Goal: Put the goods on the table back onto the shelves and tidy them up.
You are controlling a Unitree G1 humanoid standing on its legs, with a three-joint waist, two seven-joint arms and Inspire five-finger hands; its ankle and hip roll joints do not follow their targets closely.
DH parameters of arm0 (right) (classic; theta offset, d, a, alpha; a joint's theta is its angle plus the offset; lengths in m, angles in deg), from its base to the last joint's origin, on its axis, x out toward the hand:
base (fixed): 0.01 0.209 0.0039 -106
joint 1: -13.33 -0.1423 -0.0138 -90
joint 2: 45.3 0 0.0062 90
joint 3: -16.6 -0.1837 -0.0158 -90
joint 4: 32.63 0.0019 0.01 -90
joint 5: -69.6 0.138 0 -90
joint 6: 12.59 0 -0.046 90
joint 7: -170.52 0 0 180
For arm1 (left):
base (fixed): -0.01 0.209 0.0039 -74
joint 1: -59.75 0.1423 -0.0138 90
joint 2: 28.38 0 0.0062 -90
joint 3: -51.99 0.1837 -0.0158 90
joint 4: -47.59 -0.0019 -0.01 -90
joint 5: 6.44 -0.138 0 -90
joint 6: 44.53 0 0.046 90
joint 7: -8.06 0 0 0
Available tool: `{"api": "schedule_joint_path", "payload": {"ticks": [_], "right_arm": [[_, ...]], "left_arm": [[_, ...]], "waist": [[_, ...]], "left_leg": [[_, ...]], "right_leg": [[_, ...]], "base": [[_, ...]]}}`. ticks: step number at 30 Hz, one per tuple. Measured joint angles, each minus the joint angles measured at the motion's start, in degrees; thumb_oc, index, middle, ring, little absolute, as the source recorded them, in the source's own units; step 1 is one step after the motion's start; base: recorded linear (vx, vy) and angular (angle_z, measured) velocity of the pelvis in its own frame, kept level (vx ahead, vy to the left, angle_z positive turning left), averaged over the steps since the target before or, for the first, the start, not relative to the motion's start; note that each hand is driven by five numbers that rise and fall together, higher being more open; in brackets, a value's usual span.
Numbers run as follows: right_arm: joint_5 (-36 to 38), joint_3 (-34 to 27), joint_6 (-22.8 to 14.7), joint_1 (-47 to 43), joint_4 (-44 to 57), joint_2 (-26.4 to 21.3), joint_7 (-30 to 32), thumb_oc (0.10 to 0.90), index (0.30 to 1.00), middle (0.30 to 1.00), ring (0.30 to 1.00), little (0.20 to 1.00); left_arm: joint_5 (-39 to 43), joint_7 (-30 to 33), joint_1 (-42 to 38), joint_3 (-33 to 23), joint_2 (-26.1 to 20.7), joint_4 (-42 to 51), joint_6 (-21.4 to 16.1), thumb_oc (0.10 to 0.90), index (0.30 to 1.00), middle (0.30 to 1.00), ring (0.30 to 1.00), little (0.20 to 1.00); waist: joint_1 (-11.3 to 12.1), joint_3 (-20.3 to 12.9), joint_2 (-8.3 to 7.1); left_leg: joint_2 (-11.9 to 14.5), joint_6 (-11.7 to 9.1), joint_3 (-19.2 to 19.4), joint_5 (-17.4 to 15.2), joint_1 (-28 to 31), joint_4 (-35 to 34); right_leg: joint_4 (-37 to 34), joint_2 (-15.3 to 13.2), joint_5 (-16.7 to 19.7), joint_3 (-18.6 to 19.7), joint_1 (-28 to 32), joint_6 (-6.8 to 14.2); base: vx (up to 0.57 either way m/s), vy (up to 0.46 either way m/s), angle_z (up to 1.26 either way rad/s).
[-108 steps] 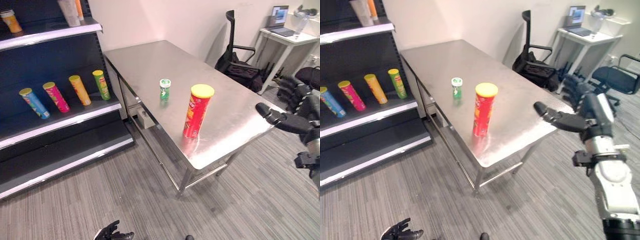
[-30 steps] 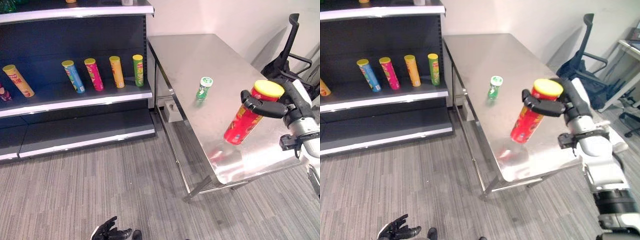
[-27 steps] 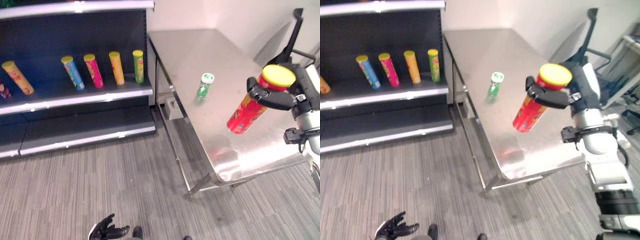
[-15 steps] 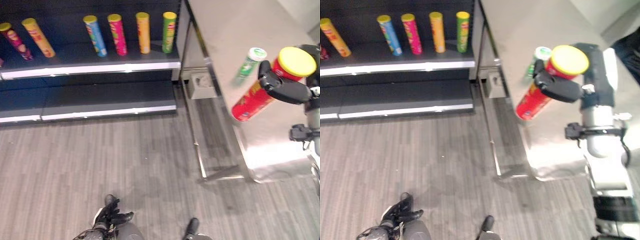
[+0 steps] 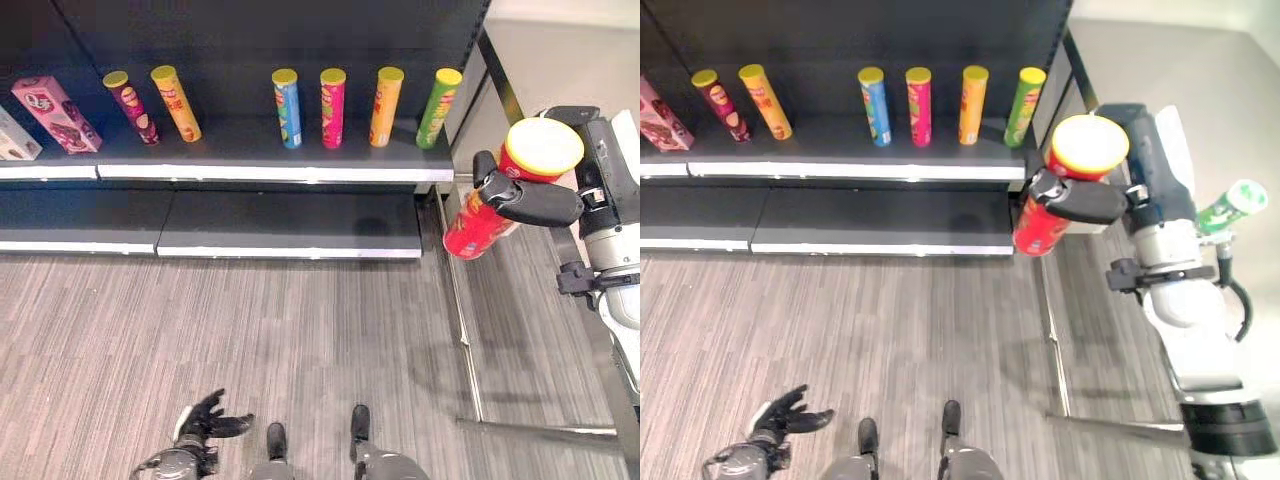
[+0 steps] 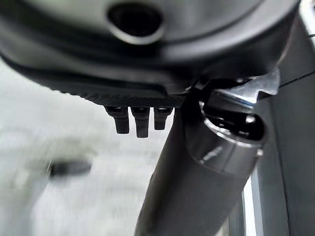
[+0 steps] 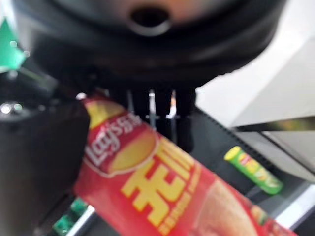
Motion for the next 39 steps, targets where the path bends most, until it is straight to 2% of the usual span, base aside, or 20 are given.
{"api": "schedule_joint_path", "payload": {"ticks": [4,6,8,11,13,15,18,19,20,22,23,25,26,27,28,29,30,31,33,39], "right_arm": [[0.1,-0.9,0.0,-1.1,0.1,-0.2,0.0,0.400,0.300,0.300,0.300,0.300],[0.1,-1.0,0.0,-1.0,0.1,-0.1,-0.6,0.400,0.300,0.300,0.300,0.300],[0.1,-1.0,-0.6,-1.0,0.3,1.0,-1.0,0.400,0.300,0.300,0.300,0.300],[0.4,-0.3,-0.5,-1.1,0.3,3.7,-1.8,0.400,0.300,0.300,0.300,0.300],[0.4,0.8,-0.5,-0.7,-0.2,3.9,-1.9,0.400,0.300,0.300,0.300,0.300],[0.2,1.3,-0.3,1.6,-0.6,4.3,-1.9,0.400,0.300,0.300,0.300,0.300],[0.0,-1.2,0.1,6.0,1.1,4.3,-2.1,0.400,0.300,0.300,0.300,0.300],[-0.5,-2.2,0.2,6.7,1.7,5.4,-2.2,0.400,0.300,0.300,0.300,0.300],[-1.3,-2.5,0.5,7.5,2.6,9.7,-1.9,0.400,0.300,0.300,0.300,0.300],[-2.1,-1.7,1.8,7.4,5.0,13.0,-2.0,0.400,0.300,0.300,0.300,0.300],[-2.7,4.4,1.9,3.4,5.6,14.4,-2.8,0.400,0.300,0.300,0.300,0.300],[-4.3,6.6,1.9,2.3,9.4,12.6,-4.1,0.400,0.300,0.300,0.300,0.300],[-4.3,7.6,1.7,2.6,11.5,12.5,-4.2,0.400,0.300,0.300,0.300,0.300],[-4.3,10.1,0.7,0.9,11.2,12.3,-3.9,0.400,0.300,0.300,0.300,0.300],[-4.3,10.5,0.6,3.2,10.2,12.4,-4.2,0.400,0.300,0.300,0.300,0.300],[-5.5,10.5,2.0,10.2,2.2,15.1,-4.5,0.400,0.300,0.300,0.300,0.300],[-6.3,10.2,4.2,14.7,-3.4,18.3,-4.6,0.400,0.300,0.300,0.300,0.300],[-6.9,10.4,4.3,14.4,-3.9,18.6,-4.6,0.400,0.300,0.300,0.300,0.300],[-15.3,13.9,5.4,6.1,-6.5,18.0,-3.4,0.400,0.300,0.300,0.300,0.300],[-21.4,14.0,4.7,-4.6,-5.7,18.4,2.6,0.400,0.300,0.300,0.300,0.300]], "left_arm": [[2.3,-0.9,1.0,0.6,0.9,1.8,0.1,0.800,0.900,0.900,0.900,0.900],[3.9,-0.8,0.2,-0.1,0.0,3.1,0.0,0.800,0.900,0.900,0.900,0.900],[4.5,-0.6,0.3,-0.2,-1.1,3.5,-0.1,0.800,0.900,0.900,0.900,0.900],[4.4,-0.4,1.1,-0.1,-4.1,3.1,0.1,0.800,0.900,0.900,0.900,0.900],[4.4,-0.3,0.7,0.1,-4.6,1.6,0.2,0.800,0.900,0.900,0.900,0.900],[4.4,1.5,-0.3,0.0,-5.8,1.3,-0.2,0.800,0.900,0.900,0.900,0.900],[4.3,0.5,-0.9,1.7,-5.8,1.5,0.0,0.800,0.900,0.900,0.900,0.900],[4.2,0.4,-0.7,2.7,-5.6,0.9,0.0,0.800,0.900,0.900,0.900,0.900],[3.9,0.6,-2.7,2.7,-7.1,-1.0,0.1,0.800,0.900,0.900,0.900,0.900],[2.0,0.5,-5.6,2.8,-9.4,-1.0,0.3,0.800,0.900,0.900,0.900,0.900],[1.8,0.6,-5.6,2.3,-13.5,1.8,-0.2,0.800,0.900,0.900,0.900,0.900],[-0.2,0.5,-3.9,1.2,-15.1,2.0,-0.2,0.800,0.900,0.900,0.900,0.900],[-0.2,0.5,0.3,0.3,-13.7,2.1,-0.3,0.800,0.900,0.900,0.900,0.900],[-0.1,0.8,2.5,-4.3,-10.3,0.8,0.0,0.800,0.900,0.900,0.900,0.900],[-0.1,0.8,1.7,-6.1,-8.3,-1.0,0.2,0.800,0.900,0.900,0.900,0.900],[-0.1,0.3,0.2,-3.2,-5.8,-0.8,0.5,0.800,0.900,0.900,0.900,0.900],[-0.1,0.3,1.3,0.6,-2.8,1.1,0.6,0.800,0.900,0.900,0.900,0.900],[-0.1,0.3,1.6,0.5,-1.9,1.6,0.6,0.800,0.900,0.900,0.900,0.900],[-0.1,0.2,0.8,0.9,-0.6,4.0,-0.2,0.800,0.900,0.900,0.900,0.900],[-0.1,0.8,1.3,2.0,-1.2,4.2,-0.3,0.800,0.900,0.900,0.900,0.900]], "waist": [[1.4,1.1,-2.39],[2.3,2.0,-4.06],[3.7,2.2,-3.85],[4.0,2.3,-4.00],[4.1,2.1,-3.44],[4.2,2.0,-3.02],[3.9,0.8,-1.21],[3.0,-0.7,-0.55],[2.8,-1.2,-4.22],[1.8,-1.3,-5.08],[3.8,-1.1,-4.46],[2.9,0.9,2.22],[1.2,0.0,4.66],[-0.2,-0.1,4.56],[-1.3,0.6,3.06],[-1.6,0.3,-1.29],[0.2,0.2,-1.92],[0.5,0.1,-1.32],[0.8,0.6,-0.74],[3.0,1.6,1.30]], "left_leg": [[-0.1,-1.9,0.5,-1.2,-4.8,9.4],[-0.1,-3.7,-0.7,-2.6,-11.1,21.5],[0.8,-4.4,-0.3,-3.8,-13.2,24.8],[6.6,-5.6,-2.8,-2.9,-12.4,12.4],[12.3,-9.0,-5.4,-0.5,-12.3,1.1],[18.1,-10.5,-5.9,0.6,-14.8,-1.6],[15.3,-11.2,-4.5,1.2,-14.7,1.2],[12.7,-9.8,-4.1,5.6,-14.1,2.1],[7.1,-7.6,-1.7,7.6,-14.5,4.3],[2.1,-2.9,0.2,6.2,-15.2,6.2],[-0.6,2.5,5.9,2.5,-12.0,6.7],[-3.4,8.4,7.5,-0.9,-2.6,1.3],[-4.3,9.3,8.5,-1.6,0.0,-0.8],[-5.9,9.7,10.4,-4.1,0.1,-1.1],[-7.4,8.5,10.0,-4.3,0.4,-1.2],[-10.1,6.5,7.2,-5.9,3.1,-1.1],[-11.0,3.0,5.1,-9.6,7.7,0.1],[-10.4,2.5,5.1,-10.7,7.1,1.2],[-7.4,2.2,4.9,-9.7,2.1,-0.2],[-4.8,1.8,5.2,-6.6,1.5,-0.2]], "right_leg": [[0.0,-0.9,-1.0,-3.0,0.7,-1.1],[0.1,-2.3,-0.4,-4.6,1.8,-3.6],[0.0,-2.5,-2.4,-5.3,3.5,-3.3],[0.0,-2.2,-3.4,-4.1,4.0,-1.9],[0.1,-2.1,-3.6,-3.0,4.3,-1.1],[0.0,-3.6,-4.9,-1.9,6.6,2.0],[0.1,-10.2,-6.2,-1.6,11.0,8.0],[0.2,-13.3,-6.4,-1.6,12.3,9.1],[2.2,-19.5,-5.1,-2.3,11.7,9.0],[9.1,-25.2,2.3,-3.3,6.8,5.4],[17.9,-29.9,11.8,-4.5,-0.9,4.1],[34.4,-21.5,-6.0,-5.5,-8.5,4.0],[34.2,-16.7,-8.9,-11.1,-11.8,2.9],[24.1,-11.1,-9.5,-17.0,-17.5,3.7],[15.9,-6.9,-8.2,-13.0,-20.8,5.1],[9.7,-4.5,-4.2,-3.5,-22.3,2.4],[3.1,-3.4,8.9,0.5,-15.1,-6.4],[0.3,-2.7,9.9,0.6,-13.2,-7.4],[0.0,-1.4,8.0,-0.7,-12.4,-6.2],[-0.3,-0.6,4.8,-4.0,-10.4,-3.3]], "base": [[0.07,-0.030,0.40],[0.09,0.053,0.45],[0.24,0.199,0.36],[0.31,0.309,-0.01],[0.35,0.422,-0.34],[0.50,0.675,-0.36],[0.38,0.592,-0.25],[0.25,0.499,-0.22],[0.20,0.507,0.00],[0.19,0.566,-0.20],[0.27,0.715,-0.70],[0.27,0.619,-0.57],[0.24,0.324,-0.71],[0.27,0.193,-0.44],[0.24,0.100,0.38],[0.30,0.013,1.27],[0.36,-0.080,1.15],[0.32,-0.112,0.44],[0.17,-0.081,0.12],[0.03,-0.033,0.14]]}}
